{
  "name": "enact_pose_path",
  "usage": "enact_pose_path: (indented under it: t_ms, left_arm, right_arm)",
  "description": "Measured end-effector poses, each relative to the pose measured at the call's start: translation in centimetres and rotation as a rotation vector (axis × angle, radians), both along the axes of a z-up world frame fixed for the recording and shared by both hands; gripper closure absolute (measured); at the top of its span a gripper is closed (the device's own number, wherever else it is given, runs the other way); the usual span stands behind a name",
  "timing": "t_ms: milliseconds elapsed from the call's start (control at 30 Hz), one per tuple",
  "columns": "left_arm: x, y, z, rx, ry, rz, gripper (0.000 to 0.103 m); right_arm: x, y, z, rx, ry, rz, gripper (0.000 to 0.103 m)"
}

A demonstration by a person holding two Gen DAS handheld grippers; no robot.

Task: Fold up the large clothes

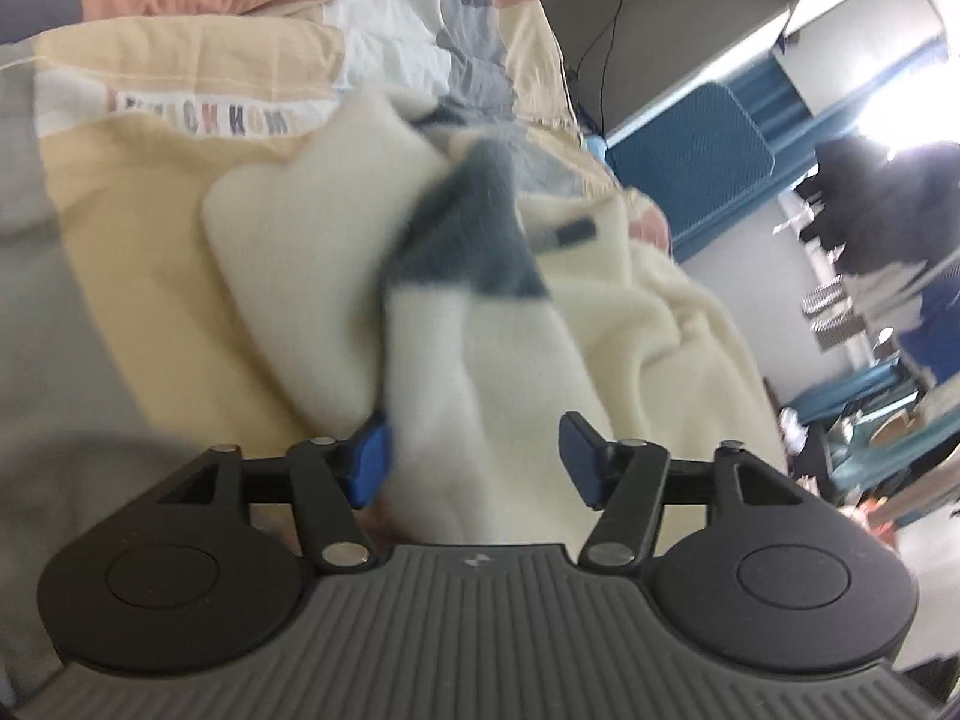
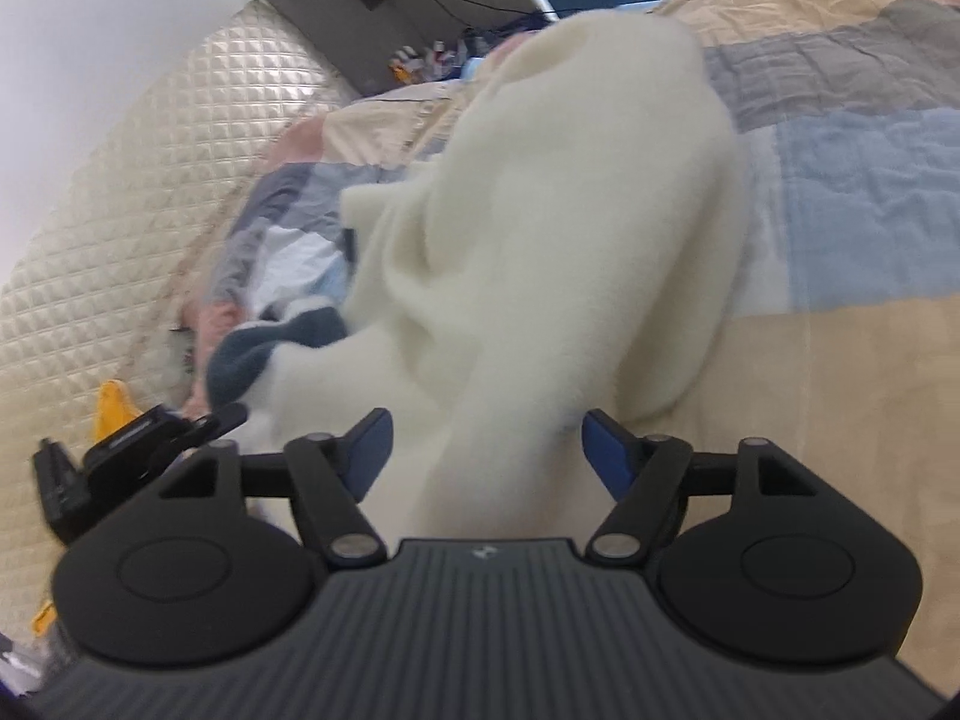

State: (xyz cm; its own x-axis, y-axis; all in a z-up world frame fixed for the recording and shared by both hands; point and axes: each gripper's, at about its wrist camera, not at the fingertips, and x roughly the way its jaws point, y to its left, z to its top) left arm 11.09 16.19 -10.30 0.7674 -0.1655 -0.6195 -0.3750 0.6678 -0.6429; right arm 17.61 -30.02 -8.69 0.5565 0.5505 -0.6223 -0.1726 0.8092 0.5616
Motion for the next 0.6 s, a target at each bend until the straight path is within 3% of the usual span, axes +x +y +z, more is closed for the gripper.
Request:
enact_pose_path:
  t_ms: [100,267,400,600]
  left_arm:
    - [-1.2,-1.0,-1.0,-0.039,0.040,-0.007,0.034]
    - [-1.4,-3.4,-2.6,-0.099,0.100,-0.074,0.034]
    - [-0.1,-4.3,-3.6,-0.124,0.107,-0.116,0.035]
    - [1.3,-3.4,-4.7,-0.164,0.081,-0.085,0.038]
  right_arm:
    - [0.0,-0.9,-1.0,0.014,0.062,-0.067,0.030]
    - [1.0,-2.1,-3.5,0.136,0.182,-0.139,0.029]
    - [2.2,-1.5,-3.7,0.124,0.170,-0.116,0.029]
    - [5.3,-1.3,-5.0,0.146,0.149,-0.107,0.029]
